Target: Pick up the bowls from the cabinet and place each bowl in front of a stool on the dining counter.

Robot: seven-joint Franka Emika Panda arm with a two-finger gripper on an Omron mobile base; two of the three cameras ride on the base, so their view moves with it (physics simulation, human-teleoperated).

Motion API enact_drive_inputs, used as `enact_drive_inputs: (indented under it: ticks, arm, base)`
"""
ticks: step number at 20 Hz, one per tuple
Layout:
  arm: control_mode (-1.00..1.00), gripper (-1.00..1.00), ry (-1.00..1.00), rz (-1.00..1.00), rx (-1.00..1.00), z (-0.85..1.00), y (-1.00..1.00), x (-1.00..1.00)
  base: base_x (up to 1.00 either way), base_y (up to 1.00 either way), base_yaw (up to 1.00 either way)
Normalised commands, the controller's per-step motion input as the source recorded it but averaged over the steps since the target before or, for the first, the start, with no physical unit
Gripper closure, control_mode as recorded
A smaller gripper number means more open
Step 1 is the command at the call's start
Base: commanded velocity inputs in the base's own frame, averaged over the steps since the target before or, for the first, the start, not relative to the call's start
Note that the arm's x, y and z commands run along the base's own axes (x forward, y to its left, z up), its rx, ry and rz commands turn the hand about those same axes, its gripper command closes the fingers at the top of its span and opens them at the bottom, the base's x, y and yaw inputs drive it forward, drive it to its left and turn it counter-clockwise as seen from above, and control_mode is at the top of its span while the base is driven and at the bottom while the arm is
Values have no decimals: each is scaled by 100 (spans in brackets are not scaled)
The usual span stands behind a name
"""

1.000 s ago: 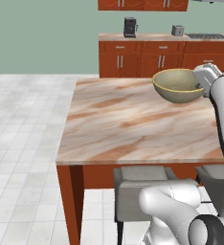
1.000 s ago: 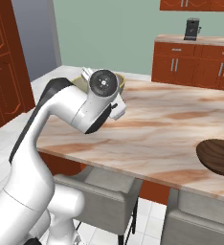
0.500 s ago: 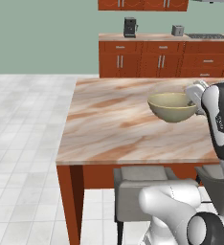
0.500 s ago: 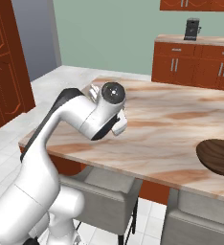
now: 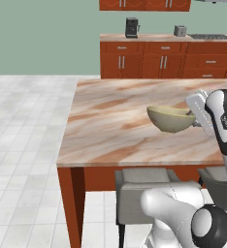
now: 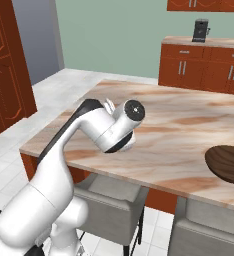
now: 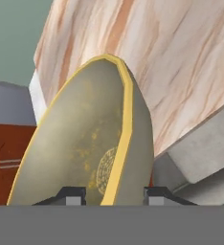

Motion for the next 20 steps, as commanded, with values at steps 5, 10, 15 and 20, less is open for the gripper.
enact_drive_inputs:
  ticks: [5, 10, 15, 20]
  arm:
    - [-100, 100, -10, -2, 0, -28, -1, 2]
    - [-100, 100, -21, -9, -14, -21, 0, 0]
    - [-100, 100, -6, -5, -11, -17, 0, 5]
    - [-100, 100, 8, 0, -1, -14, 0, 25]
  base:
    - [0, 0, 0]
    - [0, 0, 0]
    - [0, 0, 0]
    - [0, 0, 0]
